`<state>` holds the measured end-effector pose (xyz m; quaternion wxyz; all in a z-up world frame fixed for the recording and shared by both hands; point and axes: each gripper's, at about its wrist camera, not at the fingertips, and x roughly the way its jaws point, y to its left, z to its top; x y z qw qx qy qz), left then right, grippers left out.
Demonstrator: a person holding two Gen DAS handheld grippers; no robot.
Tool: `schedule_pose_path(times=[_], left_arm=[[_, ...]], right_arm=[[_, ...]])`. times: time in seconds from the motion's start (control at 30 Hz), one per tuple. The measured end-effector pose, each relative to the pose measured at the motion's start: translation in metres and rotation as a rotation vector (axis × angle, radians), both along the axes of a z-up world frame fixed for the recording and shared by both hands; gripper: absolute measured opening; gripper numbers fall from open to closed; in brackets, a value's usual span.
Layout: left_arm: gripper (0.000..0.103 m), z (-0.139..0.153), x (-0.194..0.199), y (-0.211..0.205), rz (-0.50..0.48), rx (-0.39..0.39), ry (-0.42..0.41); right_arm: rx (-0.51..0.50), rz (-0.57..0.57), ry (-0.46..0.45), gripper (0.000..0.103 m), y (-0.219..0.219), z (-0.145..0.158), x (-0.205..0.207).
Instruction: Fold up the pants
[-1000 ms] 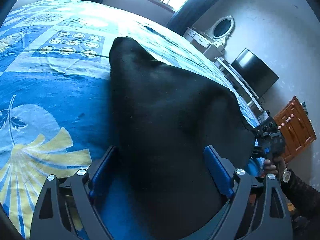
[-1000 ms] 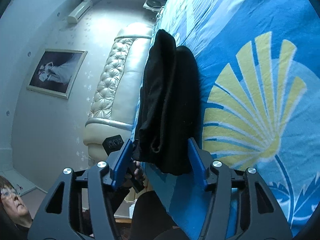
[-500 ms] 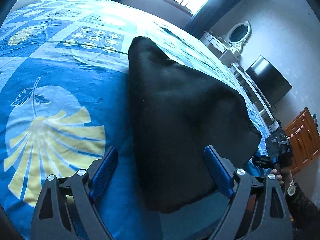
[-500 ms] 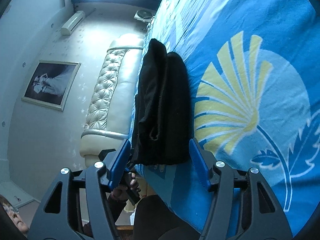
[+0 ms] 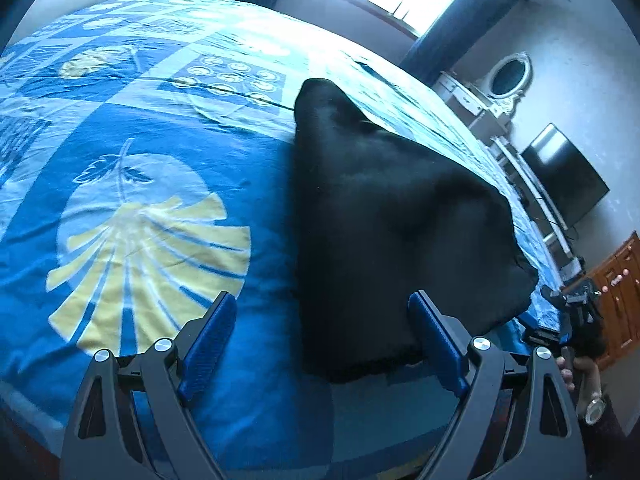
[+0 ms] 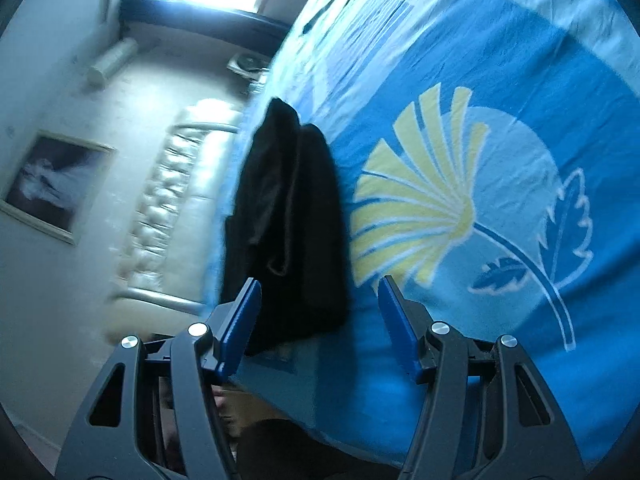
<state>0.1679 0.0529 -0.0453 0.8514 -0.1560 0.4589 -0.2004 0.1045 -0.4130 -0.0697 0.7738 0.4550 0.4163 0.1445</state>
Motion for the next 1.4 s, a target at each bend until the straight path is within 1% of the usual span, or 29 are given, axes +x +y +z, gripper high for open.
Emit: schedule_pose_path(times=[0.03, 0.07, 0.1, 0.13, 0.17, 0.2, 0.27, 0.33, 0.4, 0.5, 0.57, 0.67, 0.8, 0.93, 1.07, 1.2, 1.4], left_arm=[[0.087, 0.002, -0.003, -0.001, 0.009, 0.017, -0.006], [0.087, 0.006, -0.007, -0.003, 0.021, 0.045, -0.017], [0.087, 0.009, -0.010, -0.005, 0.030, 0.069, -0.029], [0.087, 0.013, -0.013, -0.008, 0.041, 0.103, -0.047], [0.087, 0.017, -0.017, -0.011, 0.049, 0.136, -0.063], [0.087, 0.021, -0.021, -0.014, 0.059, 0.174, -0.084], [0.087, 0.027, -0.029, -0.020, 0.072, 0.231, -0.118], [0.087, 0.030, -0.035, -0.025, 0.083, 0.274, -0.134], [0.087, 0.033, -0.039, -0.026, 0.102, 0.301, -0.148], [0.087, 0.039, -0.045, -0.025, 0.158, 0.328, -0.156], [0.087, 0.043, -0.050, -0.023, 0.198, 0.302, -0.158], [0.087, 0.048, -0.057, -0.025, 0.232, 0.277, -0.173], [0.087, 0.051, -0.067, -0.038, 0.200, 0.312, -0.211], [0.087, 0.051, -0.067, -0.046, 0.175, 0.332, -0.221], [0.087, 0.052, -0.070, -0.046, 0.207, 0.349, -0.210], [0.087, 0.052, -0.068, -0.043, 0.226, 0.337, -0.198], [0.087, 0.052, -0.070, -0.043, 0.232, 0.340, -0.199]], right_arm=[[-0.048, -0.001, 0.010, 0.063, 0.003, 0.004, -0.002], [-0.133, -0.005, 0.022, 0.070, 0.011, 0.011, -0.003], [-0.232, -0.016, 0.026, 0.079, 0.020, 0.019, -0.007], [-0.305, -0.028, 0.029, 0.084, 0.026, 0.024, -0.010], [-0.408, -0.045, 0.033, 0.089, 0.036, 0.032, -0.014], [-0.482, -0.054, 0.026, 0.089, 0.047, 0.039, -0.018], [-0.574, -0.059, -0.005, 0.089, 0.066, 0.049, -0.027], [-0.645, -0.059, -0.040, 0.089, 0.084, 0.057, -0.034], [-0.713, -0.043, -0.081, 0.089, 0.108, 0.065, -0.041], [-0.792, -0.019, -0.120, 0.089, 0.131, 0.071, -0.046], [-0.827, -0.015, -0.145, 0.089, 0.144, 0.074, -0.049], [-0.850, -0.019, -0.162, 0.089, 0.149, 0.079, -0.051], [-0.853, -0.038, -0.177, 0.090, 0.150, 0.080, -0.054], [-0.863, -0.045, -0.184, 0.090, 0.148, 0.080, -0.055], [-0.872, -0.042, -0.184, 0.090, 0.150, 0.079, -0.054], [-0.875, -0.038, -0.178, 0.090, 0.150, 0.078, -0.053], [-0.874, -0.036, -0.173, 0.090, 0.149, 0.076, -0.051]])
